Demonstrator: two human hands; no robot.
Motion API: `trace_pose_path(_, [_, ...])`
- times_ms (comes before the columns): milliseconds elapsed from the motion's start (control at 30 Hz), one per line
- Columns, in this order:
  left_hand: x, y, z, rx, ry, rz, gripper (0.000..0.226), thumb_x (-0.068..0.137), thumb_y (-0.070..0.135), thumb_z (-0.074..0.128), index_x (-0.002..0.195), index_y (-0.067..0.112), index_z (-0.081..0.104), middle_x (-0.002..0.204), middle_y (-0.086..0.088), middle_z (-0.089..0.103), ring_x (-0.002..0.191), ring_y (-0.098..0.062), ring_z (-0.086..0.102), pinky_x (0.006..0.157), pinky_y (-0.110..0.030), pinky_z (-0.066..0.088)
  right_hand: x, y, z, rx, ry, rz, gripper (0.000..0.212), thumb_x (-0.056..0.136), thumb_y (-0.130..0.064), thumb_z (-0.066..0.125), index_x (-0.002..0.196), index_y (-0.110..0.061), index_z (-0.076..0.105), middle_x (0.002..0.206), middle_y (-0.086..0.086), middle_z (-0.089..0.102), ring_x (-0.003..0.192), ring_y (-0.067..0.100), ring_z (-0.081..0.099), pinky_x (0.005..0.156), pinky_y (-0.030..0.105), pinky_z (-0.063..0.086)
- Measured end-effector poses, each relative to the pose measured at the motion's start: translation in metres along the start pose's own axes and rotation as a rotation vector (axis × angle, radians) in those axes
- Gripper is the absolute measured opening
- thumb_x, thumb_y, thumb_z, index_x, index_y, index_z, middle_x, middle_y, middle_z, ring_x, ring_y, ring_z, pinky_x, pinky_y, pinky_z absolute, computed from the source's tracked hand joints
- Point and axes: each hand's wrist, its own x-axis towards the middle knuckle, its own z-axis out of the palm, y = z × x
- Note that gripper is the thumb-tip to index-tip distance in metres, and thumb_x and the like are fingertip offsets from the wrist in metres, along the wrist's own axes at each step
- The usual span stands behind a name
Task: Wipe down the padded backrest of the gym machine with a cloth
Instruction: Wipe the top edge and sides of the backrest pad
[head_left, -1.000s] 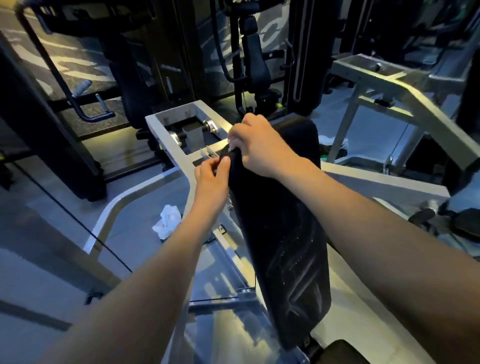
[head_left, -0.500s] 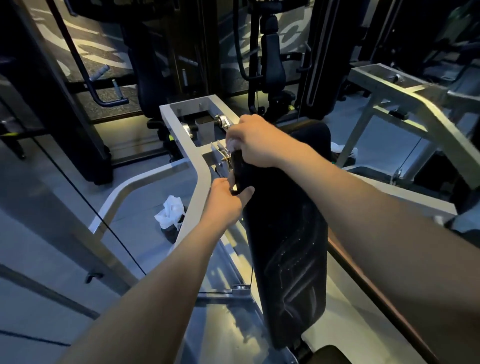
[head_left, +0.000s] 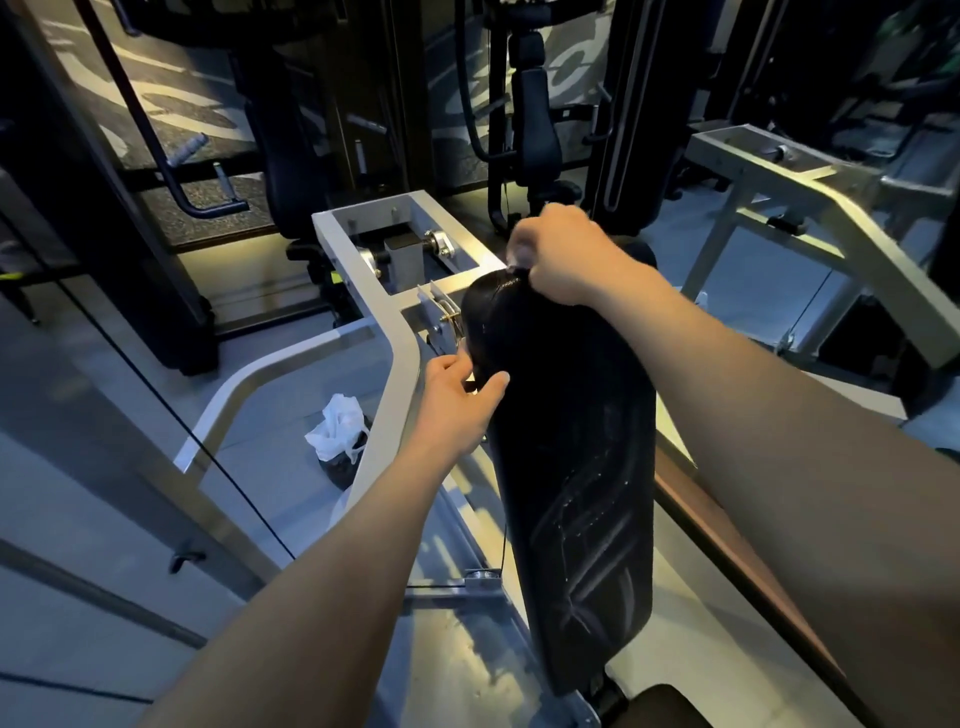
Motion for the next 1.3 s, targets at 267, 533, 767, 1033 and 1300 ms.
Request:
trace_pose_path(267, [-0.002,0.011,-0.001,0.12,-0.001,0.018,0.034,0.1,0.033,0.063,0.123,0.008,0.059,0.128,-0.003,0.039,0.101,-0.017,0.055,0.093,-0.024,0.042,-0.078,-0.016,0.061,0.258,0.298,-0.303,0.034,0.086,0.0,0.065,0.118,-0.011,0.058,0.121,0.007,0.053,0.112,0.023,0.051,0.093,0.037,0.05])
trace_pose_path(533, [-0.014,0.016,-0.03,0.039,-0.063,0.054,0.041,0.101,0.017,0.057,0.107,0.057,0.057,0.092,0.015,0.067,0.089,-0.014,0.059,0.073,-0.02,0.047,-0.061,-0.018,0.062,0.301,0.533,-0.154,0.02,0.097,-0.008,0.059,0.116,-0.007,0.063,0.116,0.01,0.057,0.106,0.024,0.056,0.092,0.038,0.051])
trace_pose_path(767, [-0.024,-0.004,-0.065,-0.089,0.169,-0.119,0.03,0.101,0.012,0.047,0.101,0.023,0.075,0.097,-0.005,0.073,0.092,-0.025,0.068,0.093,-0.049,0.057,-0.082,-0.026,0.07,0.03,0.32,-0.519,0.025,0.091,-0.001,0.054,0.113,-0.008,0.066,0.117,0.013,0.056,0.105,0.027,0.051,0.085,0.034,0.048])
trace_pose_path(1033, [-0.034,-0.011,-0.072,-0.177,0.178,-0.164,0.026,0.103,0.012,0.046,0.102,0.019,0.072,0.095,-0.003,0.071,0.09,-0.019,0.067,0.086,-0.035,0.058,-0.083,-0.042,0.081,0.054,0.407,-0.388,0.027,0.093,0.004,0.055,0.117,-0.004,0.065,0.123,0.016,0.055,0.106,0.031,0.053,0.084,0.041,0.051])
trace_pose_path(1300, [-0.036,0.03,-0.056,-0.354,-0.071,0.008,0.021,0.104,0.03,0.056,0.116,0.018,0.069,0.109,-0.009,0.073,0.1,-0.02,0.072,0.089,-0.033,0.061,-0.099,-0.05,0.05,0.556,0.228,-0.178,0.029,0.101,-0.018,0.06,0.128,-0.022,0.068,0.119,-0.005,0.055,0.113,-0.004,0.052,0.096,0.01,0.042])
